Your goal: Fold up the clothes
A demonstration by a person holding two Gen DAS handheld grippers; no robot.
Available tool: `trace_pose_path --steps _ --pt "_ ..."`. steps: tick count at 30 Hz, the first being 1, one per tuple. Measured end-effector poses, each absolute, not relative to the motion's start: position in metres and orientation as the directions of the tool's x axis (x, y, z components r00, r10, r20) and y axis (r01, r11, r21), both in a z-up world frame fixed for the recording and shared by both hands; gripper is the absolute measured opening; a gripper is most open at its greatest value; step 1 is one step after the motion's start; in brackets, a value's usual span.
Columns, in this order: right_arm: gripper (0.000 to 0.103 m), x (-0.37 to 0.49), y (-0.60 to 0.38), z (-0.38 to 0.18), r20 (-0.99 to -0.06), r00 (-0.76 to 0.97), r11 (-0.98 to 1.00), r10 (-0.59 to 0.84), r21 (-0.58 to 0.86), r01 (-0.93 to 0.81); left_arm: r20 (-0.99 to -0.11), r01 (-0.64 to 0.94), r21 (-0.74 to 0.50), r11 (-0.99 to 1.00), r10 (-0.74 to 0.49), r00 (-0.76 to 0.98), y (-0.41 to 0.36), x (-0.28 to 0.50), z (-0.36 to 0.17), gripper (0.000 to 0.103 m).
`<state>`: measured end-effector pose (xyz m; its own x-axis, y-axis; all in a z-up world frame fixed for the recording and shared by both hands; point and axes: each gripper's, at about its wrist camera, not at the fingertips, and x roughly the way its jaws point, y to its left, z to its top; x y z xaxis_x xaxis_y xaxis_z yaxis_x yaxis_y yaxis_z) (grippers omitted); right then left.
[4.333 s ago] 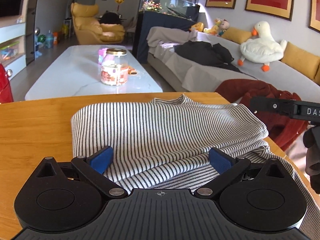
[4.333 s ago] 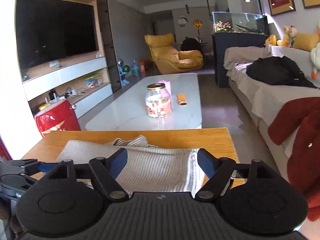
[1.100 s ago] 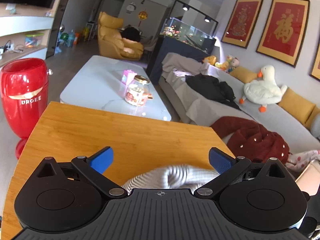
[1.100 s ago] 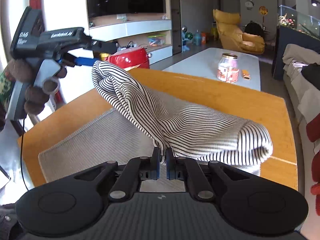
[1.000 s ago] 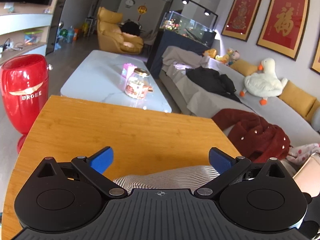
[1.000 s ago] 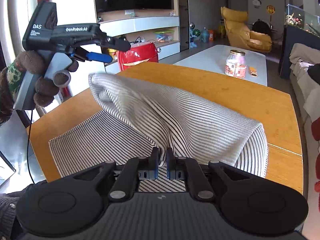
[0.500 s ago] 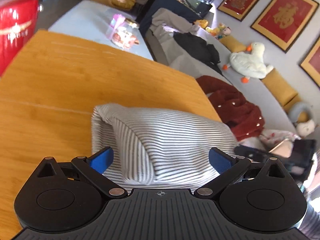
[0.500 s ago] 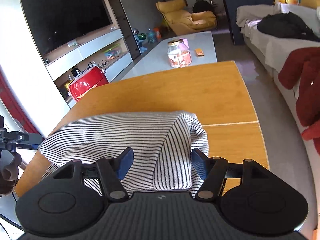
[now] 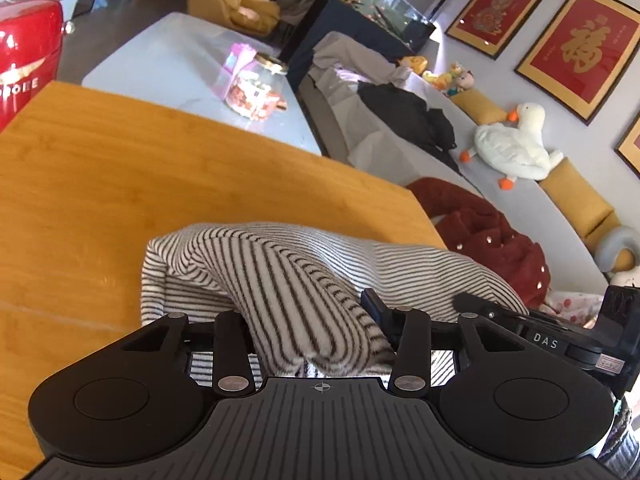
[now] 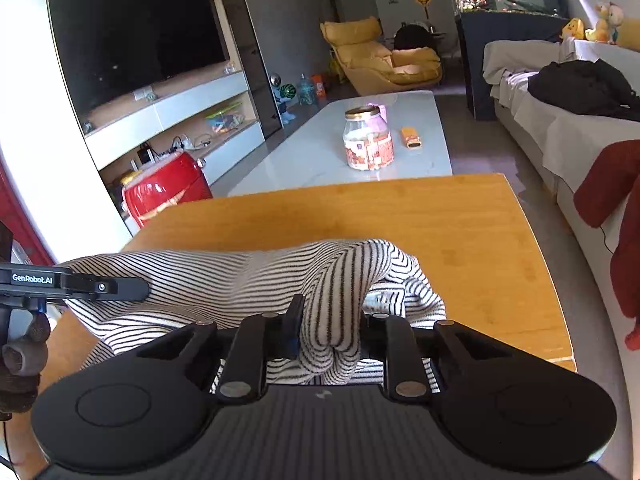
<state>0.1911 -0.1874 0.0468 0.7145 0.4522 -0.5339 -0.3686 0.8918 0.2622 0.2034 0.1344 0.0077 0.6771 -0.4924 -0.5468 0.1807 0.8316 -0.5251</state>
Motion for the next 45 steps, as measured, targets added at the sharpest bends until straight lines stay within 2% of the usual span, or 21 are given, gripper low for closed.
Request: trace_pose_path --steps 3,7,10,14,17,19,20,21,23,24,25,26,29,32,35,40,45 --pt "0.02 0.17 -0.193 0.065 -0.499 0.716 0.872 0.489 0.251 -0.42 -0.512 0.236 -0.515 0.824 -0.517 0.686 0.139 0.181 0.027 0.045" --pt "0.02 0.135 -0.201 0.062 -0.515 0.68 0.852 0.522 0.267 -0.451 -0.5 0.264 -0.543 0.797 -0.559 0.662 0.142 0.139 0.023 0.046" --pt "0.02 0.119 -0.2 0.045 -0.543 0.675 0.862 0.5 0.233 -0.45 -0.523 0.26 -0.546 0.796 -0.567 0.637 0.139 0.121 0.008 0.046" --pt "0.021 0.127 -0.194 0.019 -0.578 0.685 0.885 0.444 0.166 -0.434 -0.59 0.208 -0.504 0.838 -0.51 0.626 0.138 0.117 -0.016 0.048" --pt "0.032 0.131 -0.194 0.015 -0.591 0.687 0.891 0.424 0.138 -0.432 -0.595 0.193 -0.473 0.86 -0.473 0.65 0.144 0.111 -0.02 0.052" --pt "0.049 0.13 -0.196 0.018 -0.594 0.698 0.899 0.399 0.103 -0.426 -0.6 0.181 -0.437 0.881 -0.435 0.671 0.147 0.104 -0.012 0.059" --pt "0.062 0.128 -0.199 0.021 -0.592 0.71 0.905 0.38 0.078 -0.419 -0.599 0.177 -0.406 0.897 -0.407 0.689 0.148 0.099 -0.006 0.059" --pt "0.069 0.126 -0.204 0.025 -0.585 0.726 0.911 0.36 0.053 -0.409 -0.59 0.179 -0.384 0.906 -0.39 0.707 0.149 0.094 0.002 0.059" --pt "0.078 0.123 -0.212 0.033 -0.567 0.752 0.921 0.337 0.032 -0.389 -0.556 0.192 -0.358 0.914 -0.373 0.743 0.151 0.082 0.021 0.066" --pt "0.085 0.124 -0.217 0.038 -0.554 0.761 0.925 0.337 0.045 -0.376 -0.532 0.203 -0.358 0.911 -0.378 0.758 0.151 0.077 0.03 0.075" --pt "0.087 0.126 -0.221 0.042 -0.542 0.77 0.929 0.337 0.061 -0.365 -0.503 0.223 -0.375 0.9 -0.399 0.767 0.149 0.072 0.039 0.083" --pt "0.09 0.129 -0.222 0.044 -0.53 0.778 0.932 0.337 0.074 -0.354 -0.481 0.247 -0.397 0.884 -0.43 0.764 0.146 0.069 0.044 0.084" --pt "0.095 0.142 -0.221 0.046 -0.51 0.798 0.941 0.322 0.082 -0.327 -0.429 0.332 -0.473 0.816 -0.542 0.722 0.131 0.065 0.05 0.09" --pt "0.098 0.16 -0.201 0.026 -0.564 0.801 0.958 0.2 -0.057 -0.28 -0.462 0.349 -0.547 0.761 -0.622 0.632 0.109 0.077 0.028 0.093" --pt "0.102 0.161 -0.19 0.008 -0.587 0.797 0.957 0.143 -0.124 -0.264 -0.536 0.312 -0.544 0.779 -0.609 0.585 0.098 0.093 -0.003 0.093" --pt "0.102 0.144 -0.194 0.009 -0.601 0.785 0.964 0.148 -0.089 -0.25 -0.518 0.29 -0.572 0.767 -0.612 0.598 0.112 0.116 -0.009 0.093" --pt "0.103 0.114 -0.192 0.008 -0.602 0.765 0.95 0.231 -0.032 -0.311 -0.544 0.247 -0.514 0.821 -0.535 0.646 0.119 0.153 -0.008 0.093"
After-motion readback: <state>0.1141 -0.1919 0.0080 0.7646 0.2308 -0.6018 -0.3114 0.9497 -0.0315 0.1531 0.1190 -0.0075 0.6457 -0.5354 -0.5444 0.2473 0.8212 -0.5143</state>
